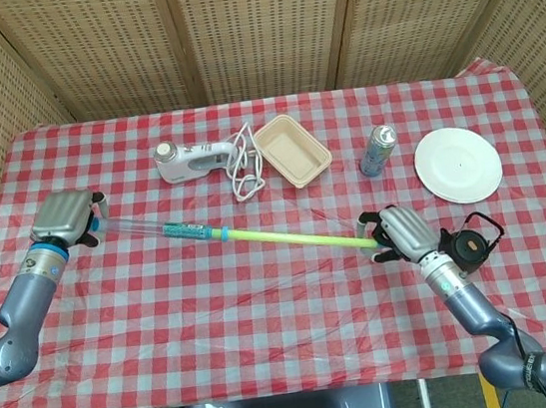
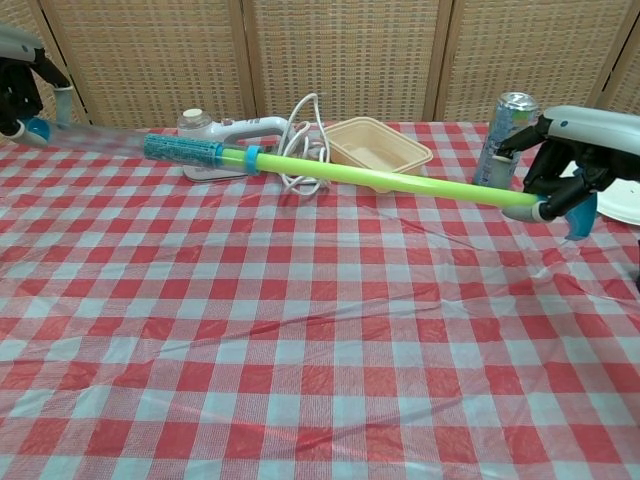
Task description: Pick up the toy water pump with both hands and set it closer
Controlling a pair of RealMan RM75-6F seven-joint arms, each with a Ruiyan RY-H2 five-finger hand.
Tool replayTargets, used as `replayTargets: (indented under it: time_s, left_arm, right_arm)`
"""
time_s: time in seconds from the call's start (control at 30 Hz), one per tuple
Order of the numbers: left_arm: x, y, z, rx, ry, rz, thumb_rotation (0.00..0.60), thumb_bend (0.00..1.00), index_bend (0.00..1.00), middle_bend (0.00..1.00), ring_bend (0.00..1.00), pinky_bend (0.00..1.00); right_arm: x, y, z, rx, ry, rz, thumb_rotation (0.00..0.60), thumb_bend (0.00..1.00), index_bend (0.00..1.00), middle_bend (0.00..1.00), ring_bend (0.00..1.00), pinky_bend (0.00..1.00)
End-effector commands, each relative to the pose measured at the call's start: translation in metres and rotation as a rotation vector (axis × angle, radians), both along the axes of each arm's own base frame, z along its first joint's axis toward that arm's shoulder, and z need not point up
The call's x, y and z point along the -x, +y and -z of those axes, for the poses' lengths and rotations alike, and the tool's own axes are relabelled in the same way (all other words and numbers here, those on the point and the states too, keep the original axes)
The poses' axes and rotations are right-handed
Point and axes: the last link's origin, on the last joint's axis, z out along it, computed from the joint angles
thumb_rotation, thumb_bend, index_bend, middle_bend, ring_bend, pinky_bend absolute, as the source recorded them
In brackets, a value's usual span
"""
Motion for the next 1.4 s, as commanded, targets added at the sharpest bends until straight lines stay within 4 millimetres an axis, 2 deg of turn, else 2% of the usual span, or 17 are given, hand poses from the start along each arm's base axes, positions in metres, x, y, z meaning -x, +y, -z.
replayTargets:
  time_s: [0.03,0.53,0.87,1.4]
  left_arm:
    - [-0.004,-0.001,0.003,0.010,-0.004,0.009,0.600,0.39,0.57,0.78,0.70,0.57]
    - [-0.024,-0.007,0.026,0.056,-0.031,0.032,0.600,0.39,0.57,0.78,0.70,0.57]
    - [-0.034,-0.005,0.044,0.090,-0.042,0.039,0.600,0.39,0.57,0.78,0.70,0.57]
    - [-0.044,-0.006,0.056,0.149,-0.079,0.037,0.600,0.40,0.57,0.78,0.70,0.57]
  right_arm:
    - [-0.002,-0.001,0.000,-0.002,0.002,-0.006,0.600,0.51,0.81,1.00,0.96,0.42]
    - [-0.013,0.000,0.009,-0.041,0.004,-0.070,0.600,0.50,0.81,1.00,0.96,0.42]
    - [-0.027,0.009,0.014,-0.073,0.002,-0.155,0.600,0.50,0.81,1.00,0.96,0.42]
    - [-0.033,0.010,0.028,-0.132,0.013,-0.202,0.600,0.50,0.81,1.00,0.96,0.42]
